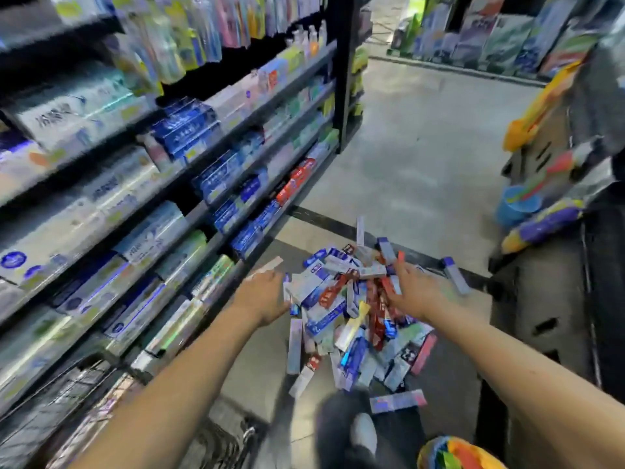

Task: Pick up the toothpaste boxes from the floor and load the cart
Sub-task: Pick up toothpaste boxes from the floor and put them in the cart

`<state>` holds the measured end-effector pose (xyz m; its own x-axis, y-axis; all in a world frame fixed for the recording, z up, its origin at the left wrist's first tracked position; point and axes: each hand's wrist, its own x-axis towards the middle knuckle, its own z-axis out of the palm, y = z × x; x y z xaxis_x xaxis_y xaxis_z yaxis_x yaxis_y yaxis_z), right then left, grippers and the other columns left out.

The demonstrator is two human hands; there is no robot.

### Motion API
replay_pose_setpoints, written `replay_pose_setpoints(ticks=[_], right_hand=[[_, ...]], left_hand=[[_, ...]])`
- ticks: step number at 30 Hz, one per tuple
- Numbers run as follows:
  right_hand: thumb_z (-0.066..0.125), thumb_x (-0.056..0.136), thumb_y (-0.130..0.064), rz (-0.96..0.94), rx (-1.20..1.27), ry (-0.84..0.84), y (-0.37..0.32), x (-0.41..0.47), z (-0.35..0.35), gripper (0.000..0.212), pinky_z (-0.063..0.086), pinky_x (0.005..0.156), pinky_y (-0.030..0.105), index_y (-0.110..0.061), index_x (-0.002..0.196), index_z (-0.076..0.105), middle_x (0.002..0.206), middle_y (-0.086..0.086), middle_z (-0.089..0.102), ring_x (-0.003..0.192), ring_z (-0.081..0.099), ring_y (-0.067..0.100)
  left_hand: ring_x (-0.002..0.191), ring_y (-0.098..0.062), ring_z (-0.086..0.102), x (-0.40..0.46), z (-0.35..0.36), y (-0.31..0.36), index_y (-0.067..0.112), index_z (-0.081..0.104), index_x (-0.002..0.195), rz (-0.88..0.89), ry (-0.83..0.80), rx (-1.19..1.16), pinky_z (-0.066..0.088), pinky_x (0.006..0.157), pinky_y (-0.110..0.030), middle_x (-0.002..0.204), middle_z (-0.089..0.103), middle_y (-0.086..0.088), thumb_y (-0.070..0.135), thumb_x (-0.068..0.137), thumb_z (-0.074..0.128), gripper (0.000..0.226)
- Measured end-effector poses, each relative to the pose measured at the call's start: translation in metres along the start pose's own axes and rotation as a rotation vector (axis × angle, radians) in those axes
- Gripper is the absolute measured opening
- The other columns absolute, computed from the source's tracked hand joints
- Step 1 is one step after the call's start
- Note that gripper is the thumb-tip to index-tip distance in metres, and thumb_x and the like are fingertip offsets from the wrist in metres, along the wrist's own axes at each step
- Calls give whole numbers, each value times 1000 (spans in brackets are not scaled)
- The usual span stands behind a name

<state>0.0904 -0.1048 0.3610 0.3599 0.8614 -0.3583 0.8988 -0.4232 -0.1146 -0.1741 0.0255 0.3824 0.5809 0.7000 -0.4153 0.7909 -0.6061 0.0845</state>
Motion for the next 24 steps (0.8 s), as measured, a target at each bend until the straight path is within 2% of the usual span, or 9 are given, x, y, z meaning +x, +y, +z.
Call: replay_pose_setpoints(ticks=[2, 5, 9, 13, 17, 20, 24], right_hand=[[45, 94, -43, 51, -16, -64, 35, 15, 9, 66, 39, 102, 45, -16, 148, 20, 143, 12, 42, 125, 46, 33], [45, 95, -41, 138, 46, -176, 72, 46, 32, 68, 37, 103, 46, -14, 150, 15, 145, 13, 40, 126, 45, 34], [52, 92, -44, 209, 104, -237, 96, 81, 80, 66, 48, 89, 40, -13, 144, 26, 135, 9, 49, 116, 55, 29], [51, 93, -42, 247, 147, -321, 114, 121, 159, 67, 44, 96, 41, -15, 146, 22, 137, 7, 47, 120, 52, 27], [51, 93, -42, 313, 225, -383, 129, 164, 251, 70, 43, 98, 35, -14, 149, 19, 144, 6, 42, 126, 47, 23], [45, 96, -44, 313, 241, -454, 141, 200, 315, 72, 41, 97, 30, -13, 152, 11, 146, 4, 38, 128, 45, 21], [40, 97, -48, 320, 298, -455, 155, 247, 406, 73, 39, 100, 30, -11, 152, 8, 147, 4, 33, 130, 41, 21]], left_hand=[[130, -30, 40, 33, 9, 28, 12, 33, 141, 12, -41, -25, 39, 100, -38, 143, 39, -12, 41, 91, 50, 60], [129, -30, 42, 76, 28, 57, 14, 28, 145, 19, -99, -47, 39, 99, -36, 144, 40, -12, 42, 93, 48, 63], [127, -31, 43, 133, 72, 69, 10, 21, 147, 37, -204, -70, 37, 99, -35, 144, 40, -14, 36, 93, 50, 67], [131, -28, 39, 203, 128, 69, 11, 15, 150, 70, -270, 81, 38, 99, -37, 148, 32, -10, 38, 95, 43, 67], [129, -29, 41, 279, 197, 72, 12, 14, 150, 112, -348, 183, 39, 98, -39, 145, 36, -9, 37, 95, 42, 67], [128, -30, 40, 339, 258, 77, 10, 12, 150, 136, -389, 184, 38, 98, -40, 143, 38, -10, 40, 95, 42, 70], [125, -28, 44, 411, 334, 93, 11, 19, 147, 143, -332, 44, 42, 95, -38, 139, 42, -9, 47, 97, 35, 64]])
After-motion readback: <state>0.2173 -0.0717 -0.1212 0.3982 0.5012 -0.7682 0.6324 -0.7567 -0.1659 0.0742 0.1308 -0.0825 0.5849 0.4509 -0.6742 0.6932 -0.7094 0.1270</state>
